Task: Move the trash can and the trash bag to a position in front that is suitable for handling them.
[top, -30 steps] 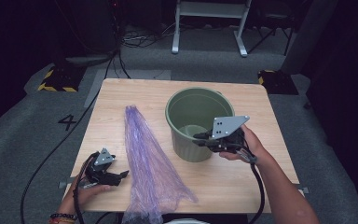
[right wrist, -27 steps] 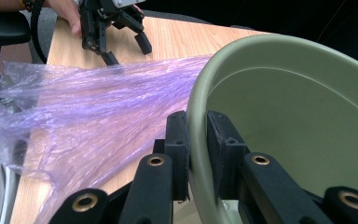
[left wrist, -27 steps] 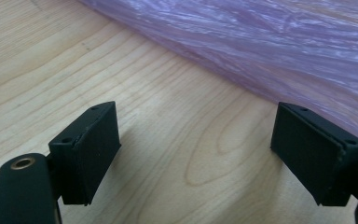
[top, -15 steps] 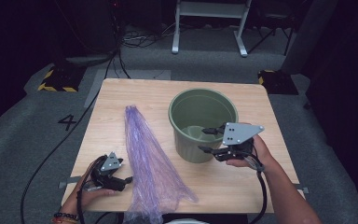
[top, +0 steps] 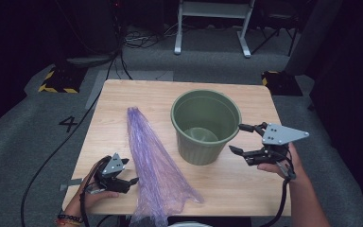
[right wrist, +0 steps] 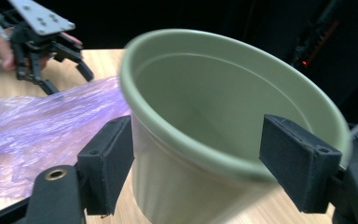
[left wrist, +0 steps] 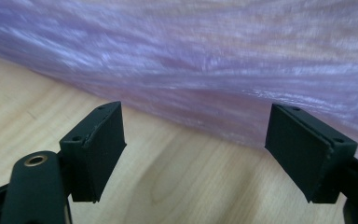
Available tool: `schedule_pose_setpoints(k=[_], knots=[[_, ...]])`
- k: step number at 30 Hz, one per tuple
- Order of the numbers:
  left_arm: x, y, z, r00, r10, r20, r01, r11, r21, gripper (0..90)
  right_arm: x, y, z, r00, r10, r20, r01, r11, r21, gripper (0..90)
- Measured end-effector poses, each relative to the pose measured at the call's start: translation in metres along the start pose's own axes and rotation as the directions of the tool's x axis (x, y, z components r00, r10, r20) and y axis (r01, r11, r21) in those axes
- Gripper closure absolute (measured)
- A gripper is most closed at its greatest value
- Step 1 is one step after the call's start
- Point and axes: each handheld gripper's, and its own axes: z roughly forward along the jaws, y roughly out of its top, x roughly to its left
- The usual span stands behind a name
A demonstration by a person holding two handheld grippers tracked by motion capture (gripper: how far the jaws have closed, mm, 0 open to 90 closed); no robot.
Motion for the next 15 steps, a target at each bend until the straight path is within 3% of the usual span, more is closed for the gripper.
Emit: schedule_pose_setpoints(k=[3,7,11,15], knots=[[-0.001,0.007,-0.009,0.9996,0.025,0.011,-0.025,0.9989,-0.040,21.3,-0.011,-0.019,-0.008,0.9977,0.051,0.045,-0.052,0.999,0.016,26.2],[-0.001,0.012,-0.011,0.9978,0.056,0.034,-0.054,0.9974,-0.046,22.7,-0.017,-0.034,-0.010,0.9947,0.084,0.059,-0.087,0.995,0.042,26.3],[-0.005,0.020,-0.006,0.9938,0.088,0.067,-0.086,0.9953,-0.044,22.3,-0.031,-0.064,-0.012,0.9870,0.130,0.094,-0.140,0.983,0.115,29.1],[-0.007,0.026,0.002,0.9897,0.103,0.099,-0.100,0.9941,-0.043,22.2,-0.041,-0.086,-0.013,0.9758,0.186,0.114,-0.201,0.970,0.138,29.1]])
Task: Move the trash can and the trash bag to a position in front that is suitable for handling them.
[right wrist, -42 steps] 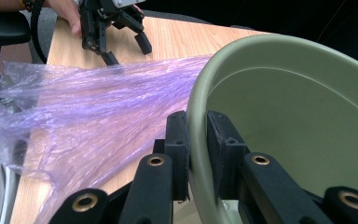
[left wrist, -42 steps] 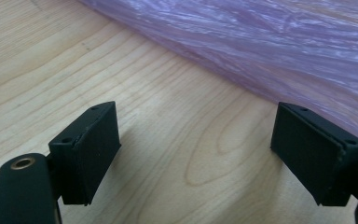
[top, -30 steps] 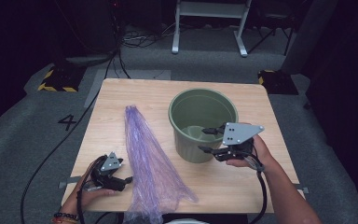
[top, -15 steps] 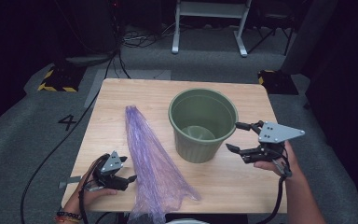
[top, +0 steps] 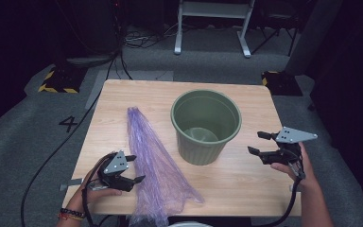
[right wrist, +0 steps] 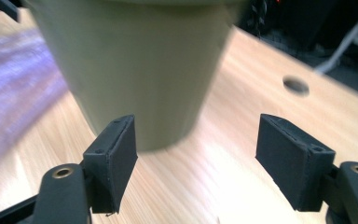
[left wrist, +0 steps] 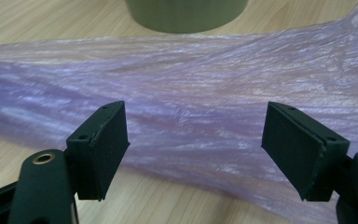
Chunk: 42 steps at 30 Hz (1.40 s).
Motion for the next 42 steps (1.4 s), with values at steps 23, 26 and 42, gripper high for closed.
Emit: schedule_pose_setpoints(k=[23,26,42], knots=[[0.023,0.005,0.057,0.9963,-0.029,0.080,0.020,0.9932,0.114,22.0,-0.034,-0.071,0.016,0.9760,0.217,0.021,-0.218,0.974,0.069,30.3],[0.024,0.003,0.059,0.9957,-0.038,0.084,0.027,0.9913,0.129,26.4,-0.032,-0.073,0.020,0.9786,0.206,0.009,-0.206,0.975,0.087,30.3],[0.033,0.001,0.058,0.9937,-0.102,-0.046,0.107,0.9872,0.118,68.4,-0.016,-0.073,0.049,0.9849,0.168,-0.041,-0.159,0.972,0.173,31.0]])
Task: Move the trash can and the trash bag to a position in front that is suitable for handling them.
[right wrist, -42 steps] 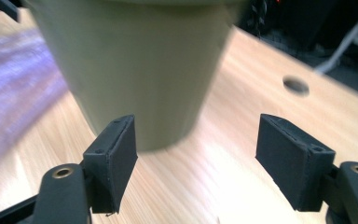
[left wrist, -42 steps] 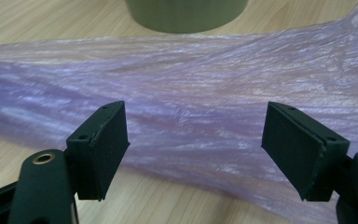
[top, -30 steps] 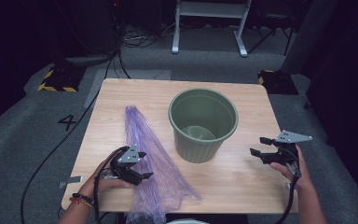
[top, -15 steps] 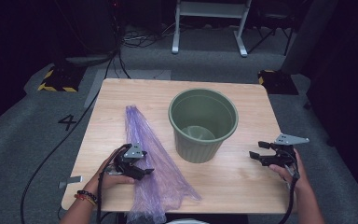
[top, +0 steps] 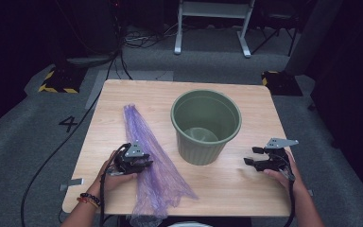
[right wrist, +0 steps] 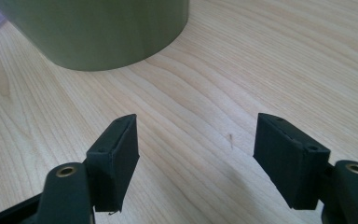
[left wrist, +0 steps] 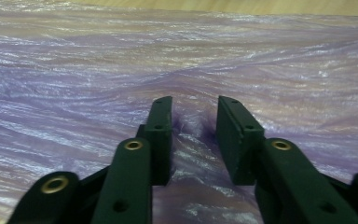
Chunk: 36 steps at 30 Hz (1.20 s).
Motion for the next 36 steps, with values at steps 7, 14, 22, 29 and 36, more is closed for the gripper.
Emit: schedule_pose_setpoints(k=[7,14,22,29,36], knots=[[0.005,0.001,0.002,0.9921,-0.076,-0.100,0.075,0.9971,-0.011,72.1,0.004,0.000,0.006,0.9999,-0.012,0.010,0.012,1.000,0.021,31.0],[0.002,0.007,0.010,0.9781,-0.109,-0.177,0.107,0.9940,-0.022,72.1,0.005,0.000,0.012,0.9997,-0.014,0.021,0.013,0.999,0.048,31.0],[-0.002,0.011,0.006,0.9931,-0.079,-0.086,0.074,0.9954,-0.061,44.7,0.004,-0.001,0.015,0.9999,-0.006,0.011,0.006,0.999,0.053,30.7],[-0.005,0.008,-0.015,0.9997,-0.023,-0.009,0.022,0.9944,-0.104,22.0,0.003,-0.003,0.017,1.0000,0.004,-0.007,-0.004,0.998,0.067,29.9],[-0.008,-0.004,-0.033,0.9986,0.002,0.053,0.003,0.9949,-0.101,18.2,0.002,-0.004,0.015,0.9999,0.015,-0.005,-0.015,0.998,0.065,30.7]])
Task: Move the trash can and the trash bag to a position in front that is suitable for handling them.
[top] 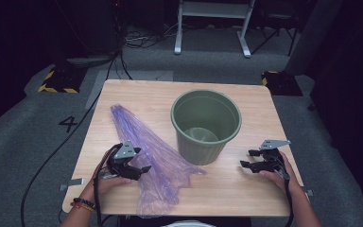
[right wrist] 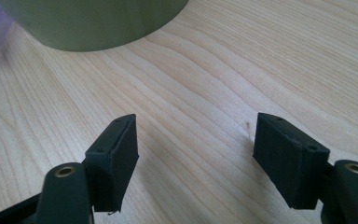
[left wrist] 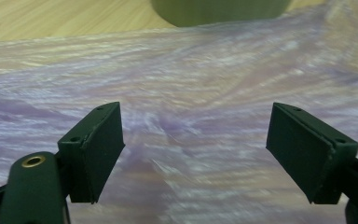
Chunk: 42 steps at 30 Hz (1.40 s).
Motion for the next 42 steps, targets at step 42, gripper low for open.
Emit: schedule_pose_setpoints(k=[42], knots=[[-0.015,0.001,0.041,0.9848,0.107,0.137,-0.123,0.9861,0.112,16.6,-0.009,-0.005,0.001,0.9987,0.050,-0.001,-0.050,0.997,-0.060,29.3]])
